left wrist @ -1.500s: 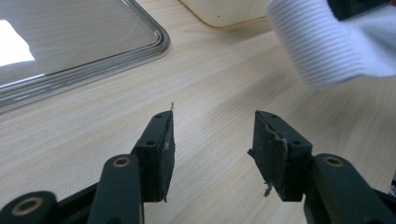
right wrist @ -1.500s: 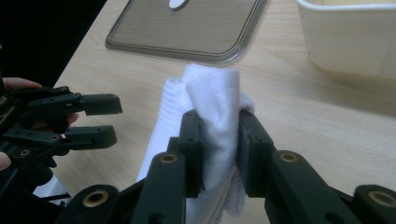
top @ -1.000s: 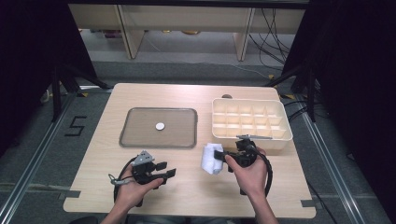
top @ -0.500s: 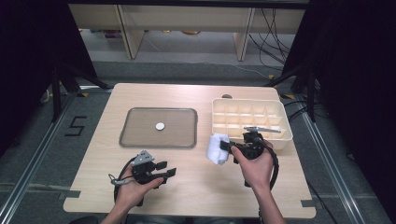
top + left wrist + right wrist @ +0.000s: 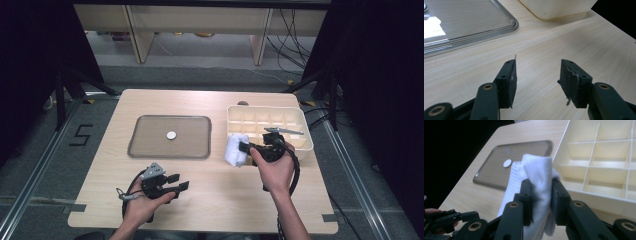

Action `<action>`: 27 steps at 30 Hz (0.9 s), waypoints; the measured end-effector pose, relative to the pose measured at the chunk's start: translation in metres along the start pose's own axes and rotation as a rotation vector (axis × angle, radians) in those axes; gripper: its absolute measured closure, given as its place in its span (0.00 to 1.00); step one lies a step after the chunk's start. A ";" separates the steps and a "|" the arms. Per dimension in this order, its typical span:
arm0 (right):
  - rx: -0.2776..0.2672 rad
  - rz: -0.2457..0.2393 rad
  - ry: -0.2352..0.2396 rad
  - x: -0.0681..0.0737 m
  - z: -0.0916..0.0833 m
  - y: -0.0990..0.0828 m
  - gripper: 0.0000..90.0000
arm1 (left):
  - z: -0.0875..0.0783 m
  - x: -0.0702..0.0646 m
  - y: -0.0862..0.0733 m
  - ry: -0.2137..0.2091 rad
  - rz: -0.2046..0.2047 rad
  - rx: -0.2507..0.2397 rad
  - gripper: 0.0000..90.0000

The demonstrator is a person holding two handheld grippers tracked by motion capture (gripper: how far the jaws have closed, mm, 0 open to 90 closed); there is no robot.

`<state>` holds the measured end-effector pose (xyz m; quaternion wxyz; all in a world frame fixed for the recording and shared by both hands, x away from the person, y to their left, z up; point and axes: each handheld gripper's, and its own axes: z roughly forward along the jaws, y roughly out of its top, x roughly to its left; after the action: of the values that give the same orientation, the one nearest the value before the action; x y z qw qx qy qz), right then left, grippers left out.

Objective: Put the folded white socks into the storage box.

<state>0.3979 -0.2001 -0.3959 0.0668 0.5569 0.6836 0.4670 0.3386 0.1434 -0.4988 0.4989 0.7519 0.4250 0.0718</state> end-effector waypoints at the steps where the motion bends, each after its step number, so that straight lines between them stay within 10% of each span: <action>1: 0.001 -0.006 -0.003 -0.001 0.000 0.001 0.83 | 0.000 0.000 0.000 0.003 -0.001 0.000 0.52; 27: -0.045 -0.015 -0.082 -0.011 0.013 0.031 0.82 | 0.001 0.001 -0.001 -0.012 -0.008 0.000 0.52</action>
<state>0.4321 -0.2034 -0.3858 0.1108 0.5687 0.6737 0.4587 0.3391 0.1433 -0.5002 0.5015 0.7507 0.4250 0.0654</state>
